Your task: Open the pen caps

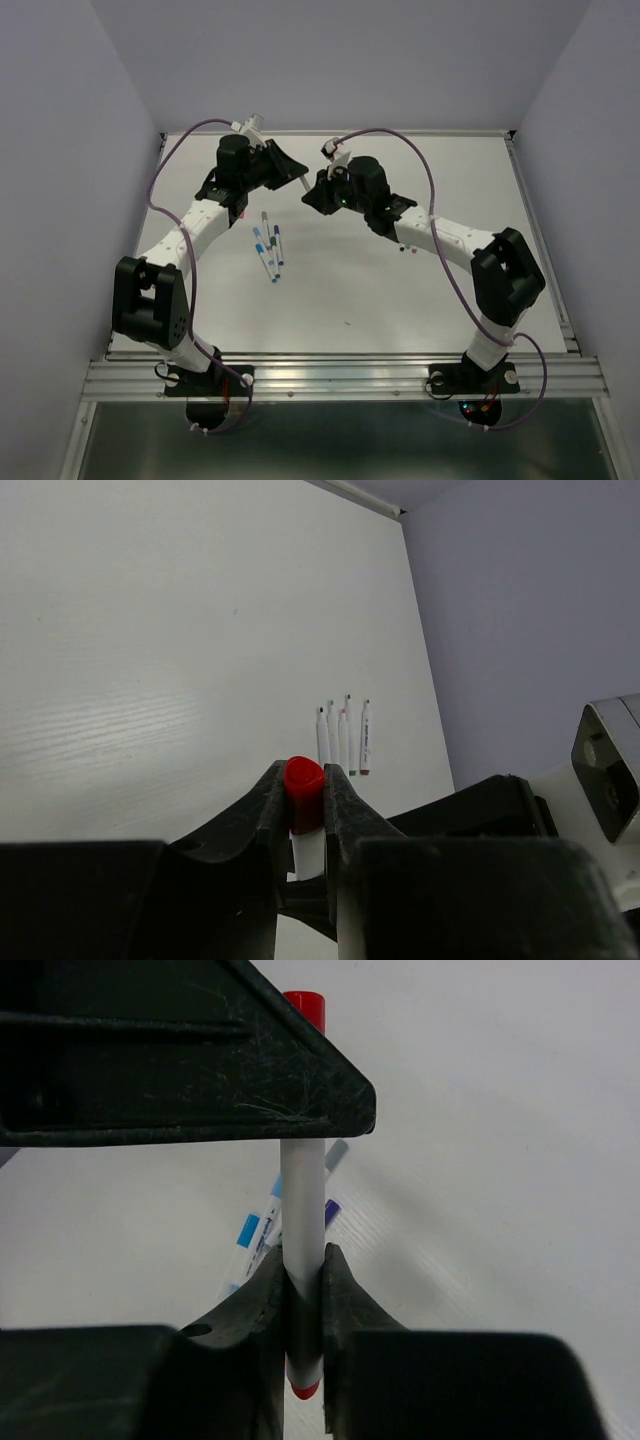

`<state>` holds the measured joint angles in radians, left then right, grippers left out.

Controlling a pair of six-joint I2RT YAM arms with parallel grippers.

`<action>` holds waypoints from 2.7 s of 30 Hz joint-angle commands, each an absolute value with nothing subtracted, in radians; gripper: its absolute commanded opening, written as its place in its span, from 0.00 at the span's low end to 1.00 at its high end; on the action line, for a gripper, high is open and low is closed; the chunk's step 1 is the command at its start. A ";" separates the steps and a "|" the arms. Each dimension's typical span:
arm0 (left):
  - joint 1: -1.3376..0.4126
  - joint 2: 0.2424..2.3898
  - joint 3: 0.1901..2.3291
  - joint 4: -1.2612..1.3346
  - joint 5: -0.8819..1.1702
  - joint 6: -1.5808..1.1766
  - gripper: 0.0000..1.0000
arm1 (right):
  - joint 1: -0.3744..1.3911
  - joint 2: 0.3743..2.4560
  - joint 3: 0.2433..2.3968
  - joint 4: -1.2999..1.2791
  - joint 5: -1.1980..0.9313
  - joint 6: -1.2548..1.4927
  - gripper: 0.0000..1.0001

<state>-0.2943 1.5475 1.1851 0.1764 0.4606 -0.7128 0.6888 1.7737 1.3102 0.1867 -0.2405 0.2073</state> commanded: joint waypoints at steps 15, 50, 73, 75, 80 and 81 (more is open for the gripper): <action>-0.193 1.689 1.456 0.129 0.315 -0.680 0.00 | 0.753 1.588 0.944 0.360 -0.508 0.396 0.01; 0.035 1.744 1.163 -0.140 -0.012 -0.566 0.18 | 0.583 1.604 0.986 0.005 0.058 0.393 0.01; 0.037 1.763 1.160 -0.126 0.006 -0.560 0.41 | 0.555 1.605 0.973 0.003 0.066 0.393 0.01; 0.037 1.744 1.152 -0.121 0.037 -0.558 0.43 | 0.555 1.603 0.973 0.003 0.084 0.393 0.01; 0.037 1.634 1.126 -0.097 0.100 -0.538 0.71 | 0.537 1.634 1.002 -0.080 0.265 0.465 0.02; 0.037 1.614 1.117 -0.092 0.113 -0.537 0.78 | 0.537 1.646 1.009 -0.110 0.296 0.495 0.03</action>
<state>0.0345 1.7634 1.1362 -0.1390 0.0570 -0.5606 0.5552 1.6299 0.9531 -0.0490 0.1406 0.4271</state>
